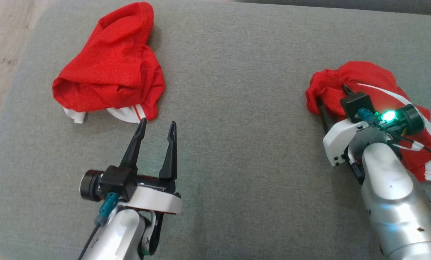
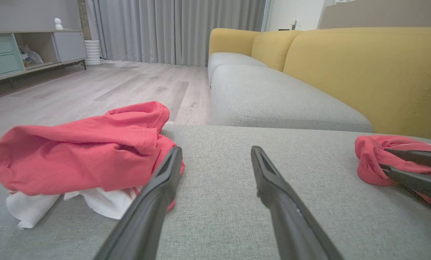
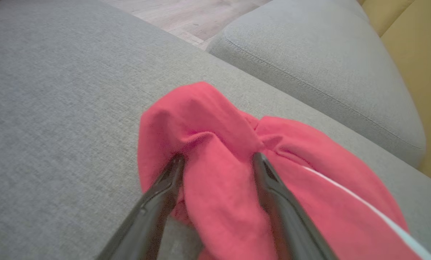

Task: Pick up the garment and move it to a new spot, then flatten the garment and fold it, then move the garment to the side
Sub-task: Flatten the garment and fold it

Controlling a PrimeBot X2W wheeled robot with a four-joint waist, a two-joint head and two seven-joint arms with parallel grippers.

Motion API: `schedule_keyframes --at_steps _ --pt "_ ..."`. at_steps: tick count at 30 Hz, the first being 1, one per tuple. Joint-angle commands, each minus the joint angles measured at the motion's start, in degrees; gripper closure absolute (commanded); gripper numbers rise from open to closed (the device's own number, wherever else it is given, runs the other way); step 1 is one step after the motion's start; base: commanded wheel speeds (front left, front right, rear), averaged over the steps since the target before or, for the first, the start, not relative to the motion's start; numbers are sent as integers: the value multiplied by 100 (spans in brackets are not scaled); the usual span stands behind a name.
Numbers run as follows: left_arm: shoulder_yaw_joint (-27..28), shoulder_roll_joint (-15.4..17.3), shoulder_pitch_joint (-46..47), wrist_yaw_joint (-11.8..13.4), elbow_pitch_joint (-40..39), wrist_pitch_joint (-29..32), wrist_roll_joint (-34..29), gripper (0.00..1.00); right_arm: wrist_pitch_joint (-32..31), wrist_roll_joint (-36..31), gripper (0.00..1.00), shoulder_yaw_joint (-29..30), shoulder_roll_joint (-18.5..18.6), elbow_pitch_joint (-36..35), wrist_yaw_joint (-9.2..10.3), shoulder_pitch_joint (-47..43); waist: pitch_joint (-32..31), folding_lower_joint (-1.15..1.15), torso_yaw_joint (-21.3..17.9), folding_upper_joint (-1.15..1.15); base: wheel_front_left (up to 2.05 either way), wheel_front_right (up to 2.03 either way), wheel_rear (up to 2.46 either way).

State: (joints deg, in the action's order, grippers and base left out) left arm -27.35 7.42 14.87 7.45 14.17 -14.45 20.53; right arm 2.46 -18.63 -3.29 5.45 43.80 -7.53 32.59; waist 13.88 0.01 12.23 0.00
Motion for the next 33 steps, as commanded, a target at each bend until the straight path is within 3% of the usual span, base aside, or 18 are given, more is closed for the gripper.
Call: schedule_keyframes --at_steps 1,6,11,15,20,23,27,33 --pt "245 26 173 -35 -160 -54 -53 0 100 -45 100 -37 -74 -93 4 178 9 -1 -30 0 0 0 0" --pt "323 51 101 -50 -138 -54 -77 0 767 -23 100 389 -223 23 4 347 -48 -1 -190 0 0 0 0" --pt "357 49 69 -66 -101 -54 -90 0 1170 457 100 560 -254 -122 4 768 -212 -1 -292 0 0 0 0" --pt "340 16 39 -85 -94 -54 -101 0 1246 601 100 864 -256 -729 4 1158 -344 -1 -317 0 0 0 0" --pt "381 2 0 -81 -131 -54 -108 0 1252 543 100 840 -257 -1870 4 1168 -435 -1 -325 0 0 0 0" --pt "417 -3 -45 -75 -153 -54 -108 0 1253 553 100 528 -257 -2125 4 760 -472 -1 -345 0 0 0 0" --pt "439 -21 -104 -86 -175 -54 -114 0 1253 736 100 -101 -257 -1939 4 -50 -496 -1 -396 0 0 0 0" --pt "438 9 -138 -127 -154 -54 -139 0 1254 1394 100 -1706 -257 -1439 4 -1008 -553 -1 -559 0 0 0 0"
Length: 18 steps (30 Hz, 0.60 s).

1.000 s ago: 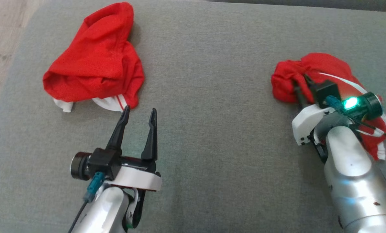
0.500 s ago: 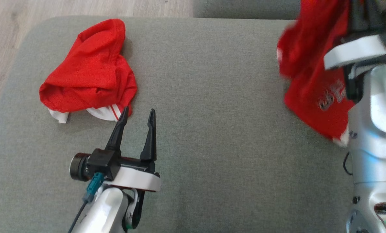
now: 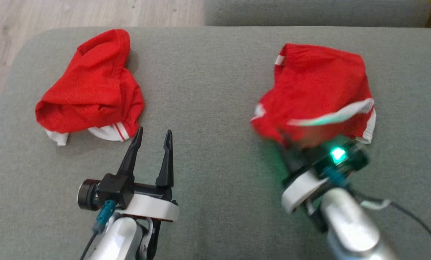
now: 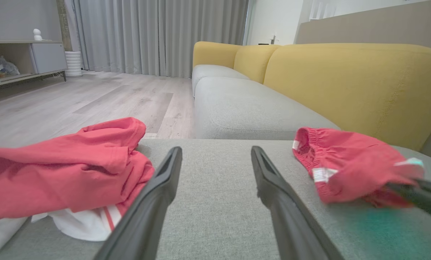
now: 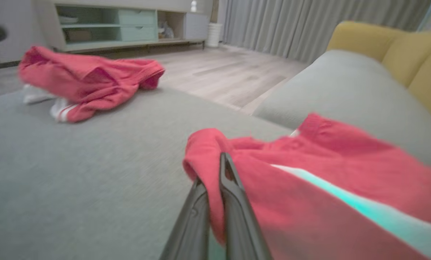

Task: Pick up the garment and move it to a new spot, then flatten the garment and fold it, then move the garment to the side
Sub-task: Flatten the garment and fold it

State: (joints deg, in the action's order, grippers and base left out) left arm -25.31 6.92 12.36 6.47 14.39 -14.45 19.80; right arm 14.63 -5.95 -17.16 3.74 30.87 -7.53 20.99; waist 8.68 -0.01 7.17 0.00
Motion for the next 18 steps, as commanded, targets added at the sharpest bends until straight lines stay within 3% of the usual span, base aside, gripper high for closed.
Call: schedule_keyframes --at_steps 1,3,4,5,12,18 --pt "231 67 111 -32 -165 -54 -69 0 35 224 100 -539 -86 -67 4 51 -59 1 -85 0 0 0 0" --pt "217 76 111 -43 -138 -54 -65 0 4 416 100 -917 -86 64 4 -100 -113 1 -143 0 0 0 0" --pt "217 82 109 -41 -127 -54 -63 0 3 470 55 -1025 -86 102 4 -146 -144 1 -180 0 0 0 0" --pt "216 86 103 -40 -115 -54 -58 0 -18 566 0 -1128 -86 142 4 -200 -178 1 -213 0 0 0 0" --pt "231 108 -14 -21 -83 -54 -9 0 -48 1048 0 -1443 -86 34 4 -336 -362 1 -507 0 0 0 0" --pt "284 117 -117 15 -131 -54 20 0 0 1279 0 -840 -86 -754 4 -574 -528 1 -831 0 0 0 0"
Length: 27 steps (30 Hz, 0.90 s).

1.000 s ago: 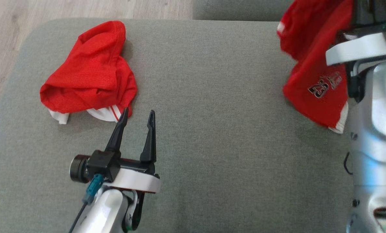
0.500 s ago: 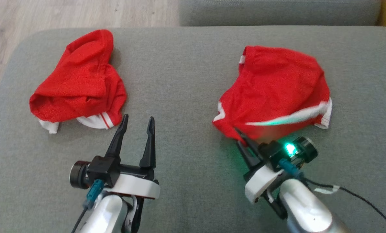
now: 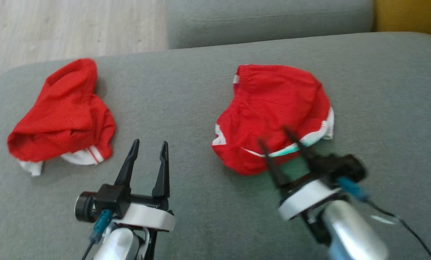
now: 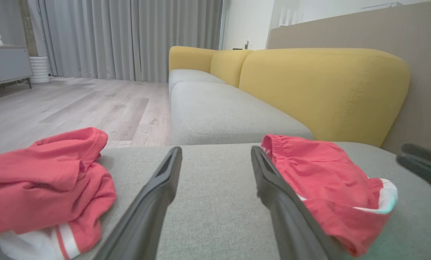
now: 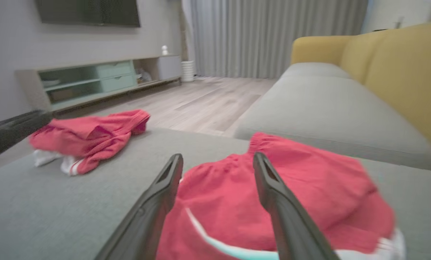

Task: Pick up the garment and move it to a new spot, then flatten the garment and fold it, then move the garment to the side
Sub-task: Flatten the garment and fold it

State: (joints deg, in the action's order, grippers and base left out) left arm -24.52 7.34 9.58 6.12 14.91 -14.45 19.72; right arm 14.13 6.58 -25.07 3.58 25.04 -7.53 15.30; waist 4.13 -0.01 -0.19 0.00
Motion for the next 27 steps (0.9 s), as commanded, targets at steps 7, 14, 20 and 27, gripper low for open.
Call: schedule_keyframes --at_steps 7,14,20,27 --pt "351 63 42 68 -329 -54 39 0 82 -97 0 1812 -70 -1397 4 -737 -168 1 -456 0 0 0 0" --pt "386 27 35 34 -356 -54 -15 0 85 88 0 2271 -70 -1496 4 -1325 -115 1 -565 0 0 0 0" --pt "369 12 125 -24 -340 -54 -69 0 80 134 0 2380 -70 -1359 4 -1097 28 1 -432 0 0 0 0" --pt "350 -3 226 -60 -282 -55 -103 0 -264 304 0 2409 -70 -493 4 -337 186 1 -137 0 0 0 0"
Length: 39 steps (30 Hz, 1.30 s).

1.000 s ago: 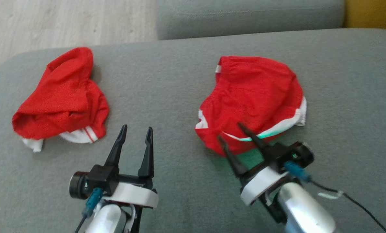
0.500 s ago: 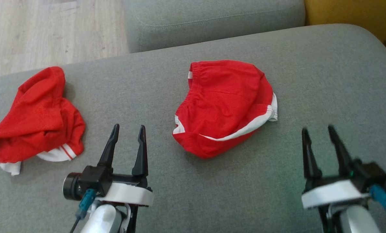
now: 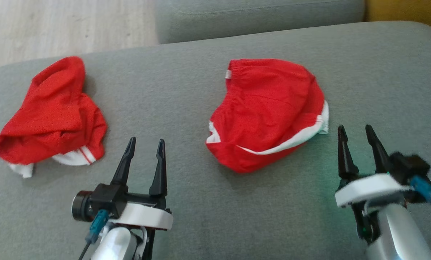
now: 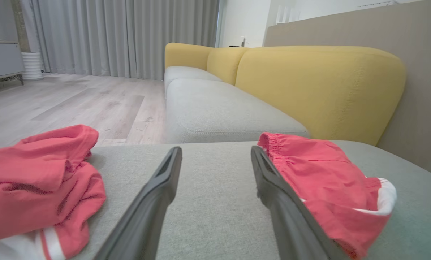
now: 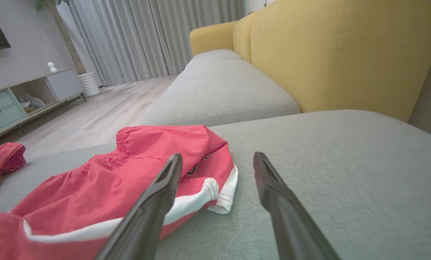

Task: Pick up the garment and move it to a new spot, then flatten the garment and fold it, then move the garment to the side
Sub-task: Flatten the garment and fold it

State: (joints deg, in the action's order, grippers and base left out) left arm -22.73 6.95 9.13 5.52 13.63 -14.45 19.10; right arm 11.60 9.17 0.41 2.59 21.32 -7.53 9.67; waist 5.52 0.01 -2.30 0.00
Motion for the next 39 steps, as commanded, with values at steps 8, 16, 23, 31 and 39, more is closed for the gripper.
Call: schedule_keyframes --at_steps 8,16,23,31,39 --pt "141 8 349 -38 -105 -55 -67 0 -369 411 0 106 29 1146 4 981 168 -1 326 0 0 0 0" --pt "121 4 422 -42 -81 -55 -98 0 -207 195 0 103 29 2390 4 1649 275 -1 510 0 0 0 0" --pt "131 9 435 -25 -81 -55 -108 0 39 123 100 -49 29 3055 4 1941 308 -1 538 0 0 0 0" --pt "195 14 371 11 -71 -55 -78 0 303 27 100 183 29 3058 4 1902 168 -1 295 0 0 0 0" --pt "279 -57 224 14 -113 -55 -43 0 337 -310 100 1190 29 2016 4 1127 -58 -1 -45 0 0 0 0"
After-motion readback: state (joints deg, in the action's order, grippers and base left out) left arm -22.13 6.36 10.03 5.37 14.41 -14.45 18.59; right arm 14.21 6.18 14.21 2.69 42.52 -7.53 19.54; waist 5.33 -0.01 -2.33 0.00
